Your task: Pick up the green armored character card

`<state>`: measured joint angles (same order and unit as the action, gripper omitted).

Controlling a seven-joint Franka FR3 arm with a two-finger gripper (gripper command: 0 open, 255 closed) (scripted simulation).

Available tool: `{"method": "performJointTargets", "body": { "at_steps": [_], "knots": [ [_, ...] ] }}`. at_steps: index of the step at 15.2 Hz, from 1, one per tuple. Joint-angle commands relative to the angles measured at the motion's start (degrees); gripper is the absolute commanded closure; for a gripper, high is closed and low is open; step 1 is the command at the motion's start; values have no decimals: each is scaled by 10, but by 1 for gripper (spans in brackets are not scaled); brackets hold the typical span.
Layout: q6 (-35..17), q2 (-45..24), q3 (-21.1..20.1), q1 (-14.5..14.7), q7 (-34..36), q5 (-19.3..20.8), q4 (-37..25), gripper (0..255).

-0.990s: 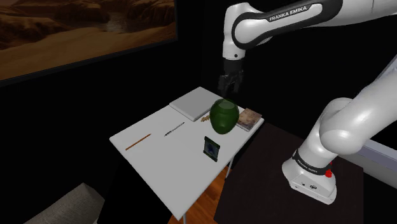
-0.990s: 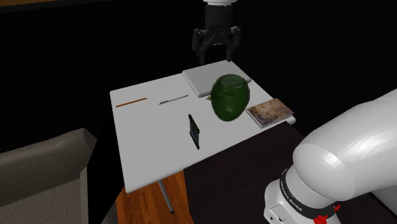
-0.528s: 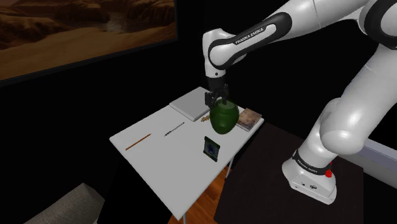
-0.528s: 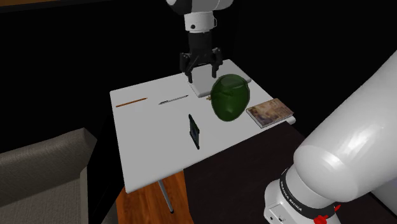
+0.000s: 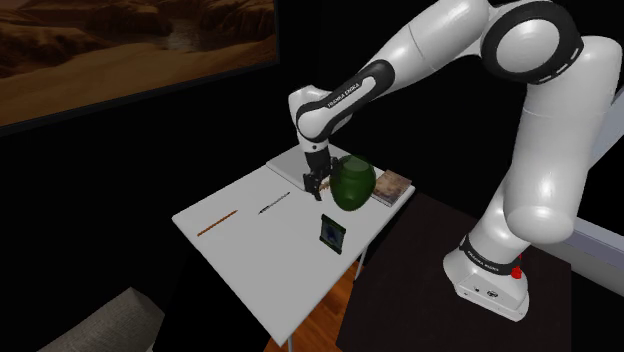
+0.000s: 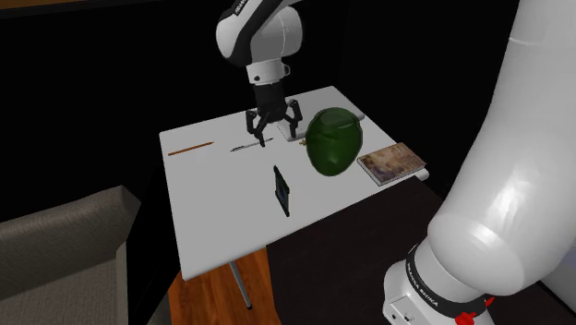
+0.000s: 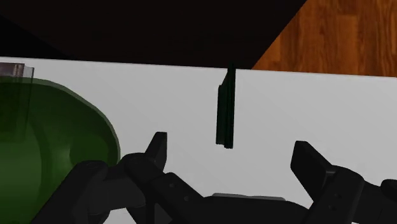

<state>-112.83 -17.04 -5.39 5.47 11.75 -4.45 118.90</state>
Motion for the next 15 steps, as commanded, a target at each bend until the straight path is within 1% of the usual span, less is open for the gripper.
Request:
{"method": "performJointTargets", "body": {
  "at_steps": [1,3,4,11,13,14,15],
  "knots": [
    [-2,-47,-2,6,5,4,-26,0],
    [0,-95,-3,12,10,9,-56,0],
    [1,-100,-3,13,11,9,-60,0],
    [-41,-145,-1,14,9,11,-62,0],
    [-41,-145,-1,15,9,11,-62,0],
    [-41,-145,-1,14,9,12,-63,255],
    [-41,-145,-1,14,9,12,-63,255]
  ]
}}
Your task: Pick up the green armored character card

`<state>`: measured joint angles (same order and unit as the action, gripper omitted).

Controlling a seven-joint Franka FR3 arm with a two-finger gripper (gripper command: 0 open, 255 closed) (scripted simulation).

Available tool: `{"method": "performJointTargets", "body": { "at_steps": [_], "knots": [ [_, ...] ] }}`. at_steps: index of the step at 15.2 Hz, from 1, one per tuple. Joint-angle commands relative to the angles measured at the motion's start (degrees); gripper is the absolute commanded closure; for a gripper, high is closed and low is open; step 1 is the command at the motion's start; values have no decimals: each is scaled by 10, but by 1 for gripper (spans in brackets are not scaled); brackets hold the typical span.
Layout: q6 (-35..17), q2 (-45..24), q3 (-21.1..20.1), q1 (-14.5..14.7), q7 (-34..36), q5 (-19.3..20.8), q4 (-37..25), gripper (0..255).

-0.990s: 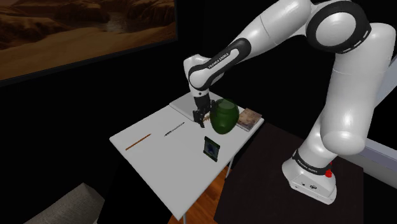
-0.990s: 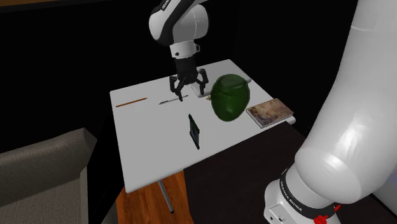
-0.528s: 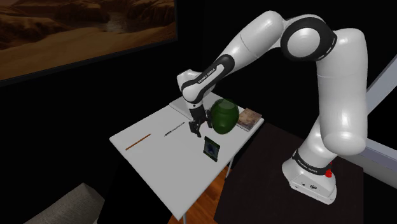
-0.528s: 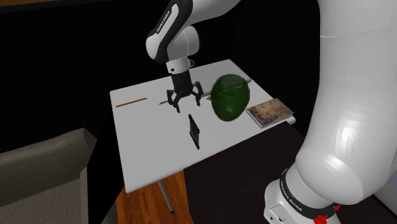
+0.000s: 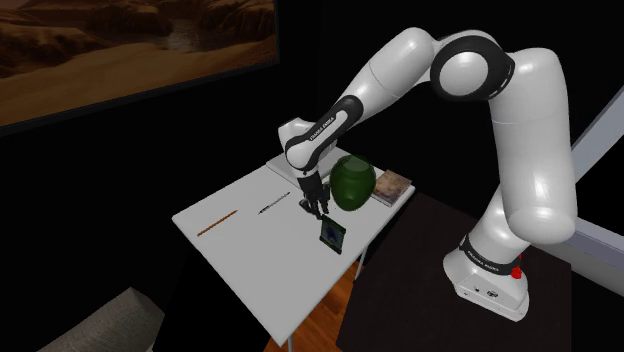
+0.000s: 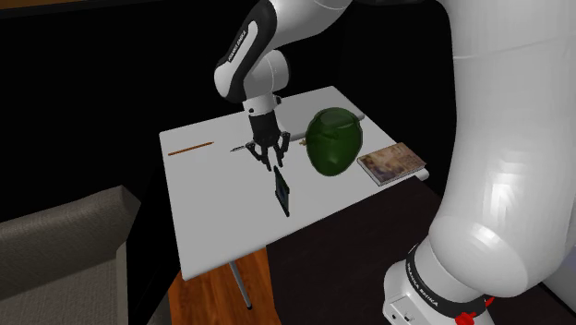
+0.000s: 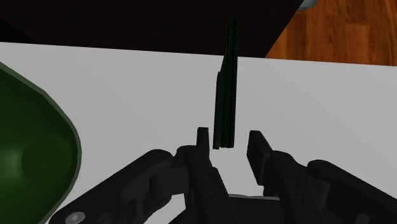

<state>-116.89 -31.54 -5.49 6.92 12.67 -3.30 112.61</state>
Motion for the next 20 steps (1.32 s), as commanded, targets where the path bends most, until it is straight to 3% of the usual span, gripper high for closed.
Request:
{"method": "performJointTargets", "body": {
  "at_steps": [1,8,20],
  "knots": [
    [0,-1,0,0,0,0,0,255],
    [-1,0,0,0,0,0,0,255],
    [67,69,-3,-3,3,-4,2,255]
  ]
}}
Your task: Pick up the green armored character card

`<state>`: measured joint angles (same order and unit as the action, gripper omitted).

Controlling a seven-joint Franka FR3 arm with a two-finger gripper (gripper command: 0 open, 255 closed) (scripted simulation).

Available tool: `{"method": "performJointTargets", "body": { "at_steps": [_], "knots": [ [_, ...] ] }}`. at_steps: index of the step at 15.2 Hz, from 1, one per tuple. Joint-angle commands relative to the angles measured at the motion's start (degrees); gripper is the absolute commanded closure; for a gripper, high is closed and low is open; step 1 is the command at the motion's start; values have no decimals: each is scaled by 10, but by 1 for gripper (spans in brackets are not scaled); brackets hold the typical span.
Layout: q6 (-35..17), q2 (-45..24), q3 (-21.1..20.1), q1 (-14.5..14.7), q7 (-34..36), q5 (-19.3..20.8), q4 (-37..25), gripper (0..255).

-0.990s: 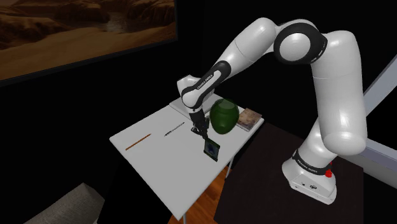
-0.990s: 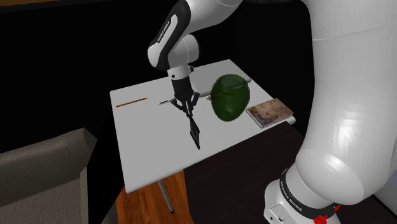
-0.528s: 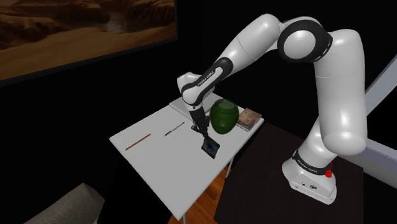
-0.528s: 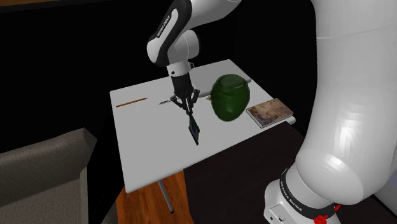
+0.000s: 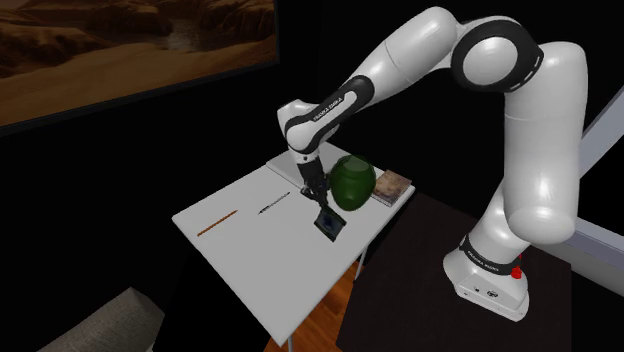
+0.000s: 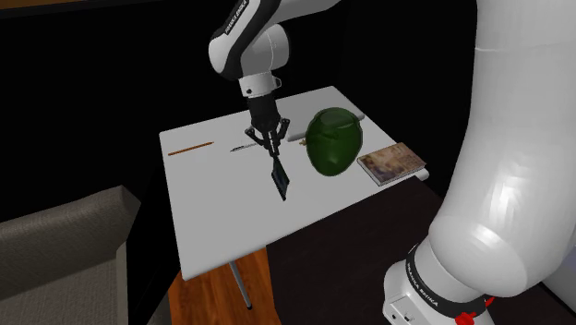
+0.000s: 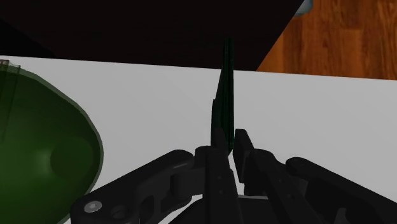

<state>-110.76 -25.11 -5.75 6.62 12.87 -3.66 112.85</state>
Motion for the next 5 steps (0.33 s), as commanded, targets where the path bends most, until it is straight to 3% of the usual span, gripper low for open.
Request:
{"method": "performJointTargets", "body": {
  "at_steps": [1,5],
  "knots": [
    [12,10,-1,0,1,-1,-1,255],
    [25,22,-1,-1,1,-2,-3,255]
  ]
}}
